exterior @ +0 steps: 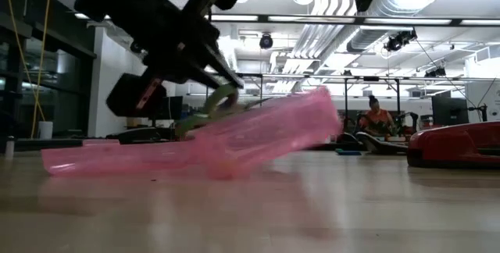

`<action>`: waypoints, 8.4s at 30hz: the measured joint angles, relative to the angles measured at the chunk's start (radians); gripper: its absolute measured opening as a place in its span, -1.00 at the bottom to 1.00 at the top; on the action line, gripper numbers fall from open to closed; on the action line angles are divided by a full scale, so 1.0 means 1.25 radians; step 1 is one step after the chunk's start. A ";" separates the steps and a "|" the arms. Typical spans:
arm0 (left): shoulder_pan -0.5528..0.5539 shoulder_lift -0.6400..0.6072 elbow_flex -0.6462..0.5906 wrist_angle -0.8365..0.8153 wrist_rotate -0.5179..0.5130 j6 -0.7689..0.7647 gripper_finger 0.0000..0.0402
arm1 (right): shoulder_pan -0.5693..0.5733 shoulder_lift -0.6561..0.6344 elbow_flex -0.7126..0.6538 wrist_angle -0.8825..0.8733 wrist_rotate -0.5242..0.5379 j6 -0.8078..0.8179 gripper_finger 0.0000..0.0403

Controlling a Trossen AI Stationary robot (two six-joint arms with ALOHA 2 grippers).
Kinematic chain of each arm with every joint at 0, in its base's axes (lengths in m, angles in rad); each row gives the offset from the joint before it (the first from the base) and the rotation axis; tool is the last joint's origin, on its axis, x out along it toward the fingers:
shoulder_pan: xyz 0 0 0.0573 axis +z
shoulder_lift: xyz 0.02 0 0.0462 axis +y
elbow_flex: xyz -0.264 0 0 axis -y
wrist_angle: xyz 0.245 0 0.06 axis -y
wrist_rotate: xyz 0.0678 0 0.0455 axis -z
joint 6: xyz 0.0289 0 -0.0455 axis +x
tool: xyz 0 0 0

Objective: Pack school essentials
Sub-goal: Put the green scissors into the pink supply box, then put the pink pencil into the pink supply box

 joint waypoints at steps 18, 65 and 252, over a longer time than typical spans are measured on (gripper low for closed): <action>0.039 0.023 0.031 0.175 -0.028 0.029 -1.00 | 0.000 0.001 0.000 -0.017 0.011 -0.009 -1.00; 0.170 -0.022 0.067 0.144 0.151 0.202 -0.24 | 0.000 0.001 0.000 -0.030 0.011 -0.022 -1.00; 0.207 -0.682 -0.125 -0.069 -0.115 0.956 -1.00 | -0.006 0.594 0.183 -0.044 -0.046 0.577 -1.00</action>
